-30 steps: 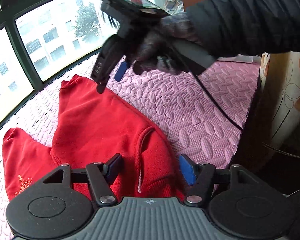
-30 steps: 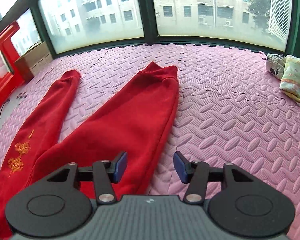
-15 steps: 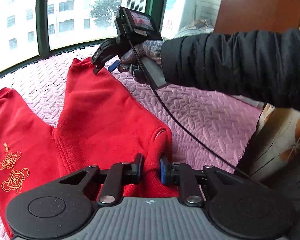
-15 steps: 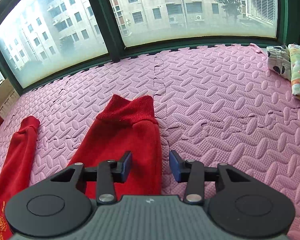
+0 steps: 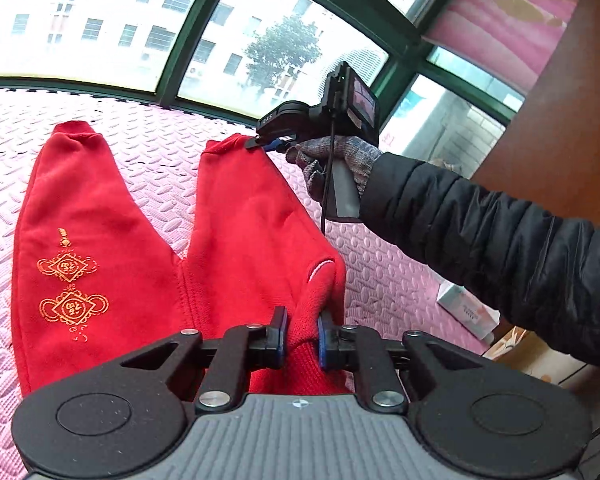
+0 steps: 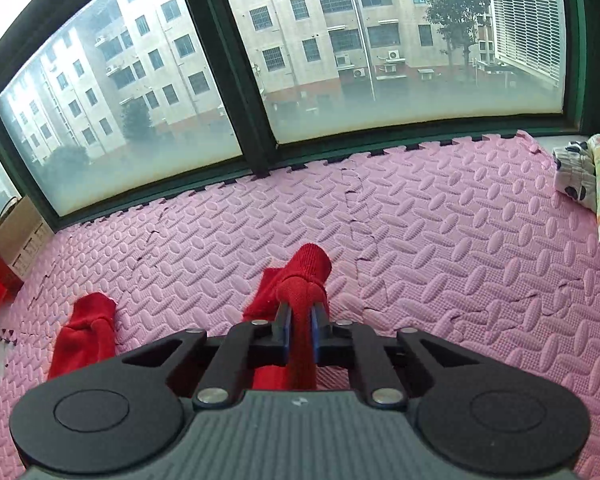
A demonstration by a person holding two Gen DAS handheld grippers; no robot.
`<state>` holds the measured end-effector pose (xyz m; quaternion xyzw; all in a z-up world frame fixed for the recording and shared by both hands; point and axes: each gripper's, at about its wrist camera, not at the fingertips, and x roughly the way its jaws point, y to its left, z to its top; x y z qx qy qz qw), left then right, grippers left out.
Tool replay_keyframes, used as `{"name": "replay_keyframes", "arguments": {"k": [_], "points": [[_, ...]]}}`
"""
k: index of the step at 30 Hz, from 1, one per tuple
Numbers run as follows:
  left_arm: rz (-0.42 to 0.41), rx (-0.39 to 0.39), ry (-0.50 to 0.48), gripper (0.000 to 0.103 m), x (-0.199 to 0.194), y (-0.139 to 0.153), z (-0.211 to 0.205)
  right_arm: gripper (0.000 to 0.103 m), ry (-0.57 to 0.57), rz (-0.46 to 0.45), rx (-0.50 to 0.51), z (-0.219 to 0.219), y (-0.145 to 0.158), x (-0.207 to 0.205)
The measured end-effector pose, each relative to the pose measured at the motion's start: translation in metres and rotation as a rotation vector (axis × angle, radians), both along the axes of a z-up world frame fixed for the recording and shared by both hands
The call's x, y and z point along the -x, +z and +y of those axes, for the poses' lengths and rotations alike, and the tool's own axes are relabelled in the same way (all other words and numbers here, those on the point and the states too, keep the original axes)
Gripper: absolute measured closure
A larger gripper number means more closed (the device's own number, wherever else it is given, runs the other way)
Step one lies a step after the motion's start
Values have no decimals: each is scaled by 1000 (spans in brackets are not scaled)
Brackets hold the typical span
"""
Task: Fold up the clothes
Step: 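Lift the red pants with both tools and fold one leg over the other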
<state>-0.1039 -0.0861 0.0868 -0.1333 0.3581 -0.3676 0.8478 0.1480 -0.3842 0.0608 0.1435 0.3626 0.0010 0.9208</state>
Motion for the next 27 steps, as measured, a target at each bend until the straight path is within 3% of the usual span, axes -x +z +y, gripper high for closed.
{"name": "replay_keyframes", "arguments": {"k": [7,17,22,27], "points": [[27,131,129,88,7,1,47,95,70,-32,36,70,29,-30],[84,172,261,88,22,-18,103,94,234,-33,140,211,6,-52],[120,157,293,88,31,-28,118,93,358,2,75,258,-25,-50],[122,132,303,88,38,-32,127,87,454,-4,-8,258,-27,-40]]}}
